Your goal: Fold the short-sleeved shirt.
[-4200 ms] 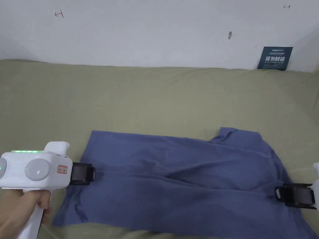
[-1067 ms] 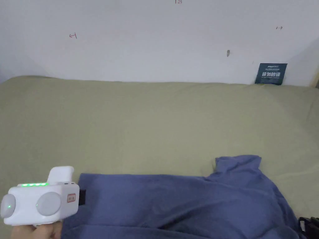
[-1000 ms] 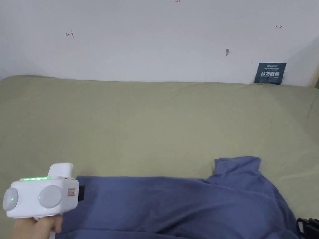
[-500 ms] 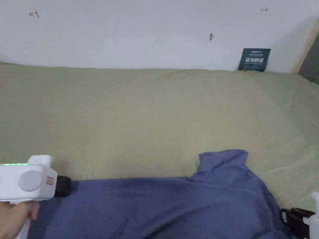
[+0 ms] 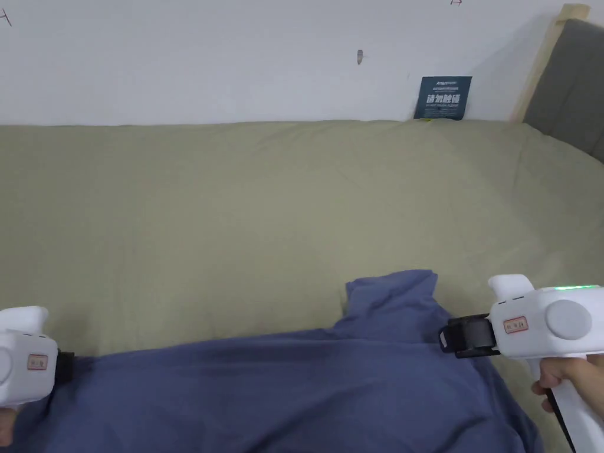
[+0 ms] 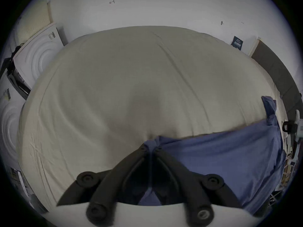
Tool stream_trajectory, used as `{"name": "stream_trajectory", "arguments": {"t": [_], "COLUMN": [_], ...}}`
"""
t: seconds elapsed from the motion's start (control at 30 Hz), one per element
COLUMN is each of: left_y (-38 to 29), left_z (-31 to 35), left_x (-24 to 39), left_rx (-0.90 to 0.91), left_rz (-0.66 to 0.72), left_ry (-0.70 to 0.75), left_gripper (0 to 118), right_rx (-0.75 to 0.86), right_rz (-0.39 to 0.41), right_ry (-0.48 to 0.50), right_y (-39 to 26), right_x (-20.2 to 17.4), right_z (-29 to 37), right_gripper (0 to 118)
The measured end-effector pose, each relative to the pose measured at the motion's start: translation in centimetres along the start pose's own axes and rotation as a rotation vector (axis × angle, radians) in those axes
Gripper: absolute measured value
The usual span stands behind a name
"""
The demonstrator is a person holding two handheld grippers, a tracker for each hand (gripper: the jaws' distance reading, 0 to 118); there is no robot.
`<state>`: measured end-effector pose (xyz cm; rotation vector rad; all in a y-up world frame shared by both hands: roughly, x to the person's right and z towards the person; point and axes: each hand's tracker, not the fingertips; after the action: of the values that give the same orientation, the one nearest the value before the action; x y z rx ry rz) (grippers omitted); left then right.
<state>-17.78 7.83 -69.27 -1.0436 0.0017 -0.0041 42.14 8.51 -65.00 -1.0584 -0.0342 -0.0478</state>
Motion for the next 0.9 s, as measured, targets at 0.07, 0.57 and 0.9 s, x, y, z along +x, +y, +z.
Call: {"name": "stream_trajectory", "arguments": {"t": [0.07, 0.57, 0.9], "left_y": [0.0, -1.6, -8.5], "left_z": [-0.1, 7.4, 18.0], "left_x": [-0.1, -1.8, -4.5], "left_rx": [-0.002, 0.056, 0.215], "left_rz": [0.005, -0.006, -0.023], "left_ry": [-0.002, -0.070, -0.128], "left_gripper": [0, 0, 0], "right_rx": [-0.041, 0.128, 0.265], "right_rz": [0.002, -0.040, 0.005], "right_ry": [-0.021, 0.111, 0.160], "right_y": [0.7, -4.1, -11.9], "right_x": [0.3, 1.3, 0.0], "right_z": [-1.7, 9.5, 19.7], "right_gripper": [111, 4, 4]}}
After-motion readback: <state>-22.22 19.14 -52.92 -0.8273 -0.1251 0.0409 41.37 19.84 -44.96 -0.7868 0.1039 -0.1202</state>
